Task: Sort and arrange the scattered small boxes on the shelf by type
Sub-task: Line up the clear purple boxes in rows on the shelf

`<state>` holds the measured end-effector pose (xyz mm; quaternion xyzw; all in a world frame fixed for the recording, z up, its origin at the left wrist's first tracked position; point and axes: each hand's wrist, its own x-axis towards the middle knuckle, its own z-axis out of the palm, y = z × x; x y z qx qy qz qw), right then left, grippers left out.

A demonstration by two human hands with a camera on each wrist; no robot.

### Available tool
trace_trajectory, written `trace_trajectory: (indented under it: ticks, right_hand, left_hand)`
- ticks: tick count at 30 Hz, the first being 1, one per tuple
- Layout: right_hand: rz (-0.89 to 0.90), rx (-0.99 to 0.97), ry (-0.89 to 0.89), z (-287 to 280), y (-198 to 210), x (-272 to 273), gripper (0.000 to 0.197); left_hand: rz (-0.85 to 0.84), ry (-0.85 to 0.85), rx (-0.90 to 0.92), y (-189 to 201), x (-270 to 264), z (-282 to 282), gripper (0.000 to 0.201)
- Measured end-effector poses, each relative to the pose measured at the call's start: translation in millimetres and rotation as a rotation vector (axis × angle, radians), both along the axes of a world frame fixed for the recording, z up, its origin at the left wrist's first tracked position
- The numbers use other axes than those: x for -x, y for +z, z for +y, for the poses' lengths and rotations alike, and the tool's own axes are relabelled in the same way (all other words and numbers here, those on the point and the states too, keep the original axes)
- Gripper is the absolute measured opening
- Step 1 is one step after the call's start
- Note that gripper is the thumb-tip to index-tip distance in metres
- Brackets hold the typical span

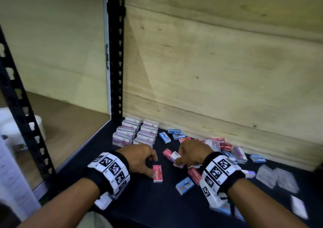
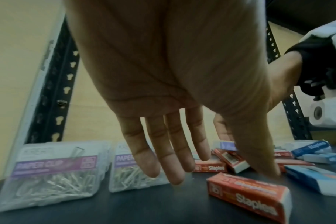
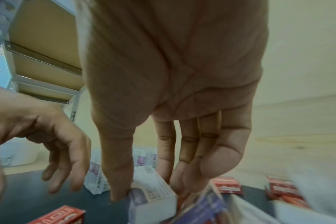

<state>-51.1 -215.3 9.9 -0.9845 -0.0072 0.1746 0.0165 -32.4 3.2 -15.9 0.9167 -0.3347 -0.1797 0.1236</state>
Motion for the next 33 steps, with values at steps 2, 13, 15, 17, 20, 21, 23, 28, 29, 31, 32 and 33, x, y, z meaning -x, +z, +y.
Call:
trace_trajectory:
  ticks: [2,13,15,17,20,21,23,28,29,31,32,33]
  right_hand:
    - [0.007,-0.010,-0.003,-13,4,9,0.029]
    - [0.005,-0.045,-0.141,-97,14,61,0.026]
    - [0.016,-0.032,-0.168,-115,15,72,0.028]
    - [0.017,-0.029,-0.212,-138,15,87,0.030]
    - [0.003,-0.026,-0.300,-177,16,113,0.027]
    - [-0.004,-0.009,-0.333,-192,16,124,0.024]
    - [-0.015,0.030,-0.416,-219,17,143,0.023]
    - [-0.044,0.077,-0.684,-275,11,184,0.027]
    - [-0.065,0.079,-0.736,-282,9,190,0.027]
    - [-0.085,0.084,-0.808,-293,7,199,0.027]
    - [-0.081,0.085,-0.831,-297,5,202,0.026]
    - [-0.074,0.085,-0.850,-299,4,203,0.025]
  left_hand:
    - [0.014,-0.018,-0.044,0,5,-11,0.062]
    - [-0.069,-0.069,-0.063,14,19,-58,0.061]
    - [-0.096,-0.106,-0.040,23,26,-75,0.059]
    - [-0.118,-0.164,-0.021,28,34,-100,0.056]
    - [-0.097,-0.235,0.006,30,48,-141,0.056]
    - [-0.089,-0.255,-0.001,29,53,-156,0.059]
    - [-0.084,-0.279,-0.041,26,61,-180,0.062]
    - [-0.123,-0.251,-0.164,10,65,-206,0.063]
    - [-0.124,-0.236,-0.176,7,64,-206,0.064]
    - [-0.119,-0.212,-0.194,3,62,-206,0.064]
    - [-0.115,-0.202,-0.197,3,62,-206,0.064]
    - [-0.112,-0.191,-0.197,1,60,-206,0.063]
